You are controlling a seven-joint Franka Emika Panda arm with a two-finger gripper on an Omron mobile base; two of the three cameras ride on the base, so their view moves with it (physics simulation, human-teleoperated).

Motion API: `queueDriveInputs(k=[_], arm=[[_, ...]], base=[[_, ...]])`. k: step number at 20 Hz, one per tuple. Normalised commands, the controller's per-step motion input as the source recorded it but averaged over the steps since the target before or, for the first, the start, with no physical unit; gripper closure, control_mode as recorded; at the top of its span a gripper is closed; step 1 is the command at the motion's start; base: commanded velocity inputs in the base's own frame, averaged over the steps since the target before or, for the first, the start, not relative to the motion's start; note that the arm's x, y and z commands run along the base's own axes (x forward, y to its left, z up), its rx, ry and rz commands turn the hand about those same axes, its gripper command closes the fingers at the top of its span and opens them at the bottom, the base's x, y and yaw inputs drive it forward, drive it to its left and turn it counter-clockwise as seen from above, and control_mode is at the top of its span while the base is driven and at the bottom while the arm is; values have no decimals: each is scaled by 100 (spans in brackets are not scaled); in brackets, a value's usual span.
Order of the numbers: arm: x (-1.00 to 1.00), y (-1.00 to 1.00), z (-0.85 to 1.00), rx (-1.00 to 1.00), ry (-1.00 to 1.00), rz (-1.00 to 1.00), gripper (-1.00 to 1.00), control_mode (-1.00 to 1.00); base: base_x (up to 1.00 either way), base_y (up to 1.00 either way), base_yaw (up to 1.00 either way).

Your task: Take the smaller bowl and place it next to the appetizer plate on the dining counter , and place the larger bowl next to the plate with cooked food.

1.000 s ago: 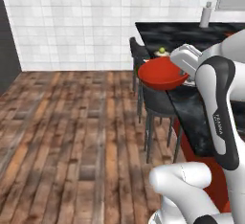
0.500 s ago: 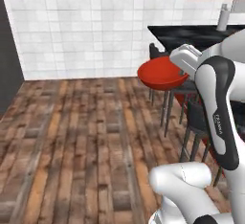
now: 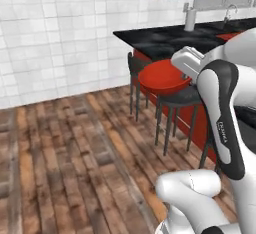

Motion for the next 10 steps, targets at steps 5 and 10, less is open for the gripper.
queueDriveInputs(k=[5,10], arm=[[0,0,0,0,0,0,100,100],[0,0,0,0,0,0,100,100]], base=[[57,36,-83],[66,52,-80]])
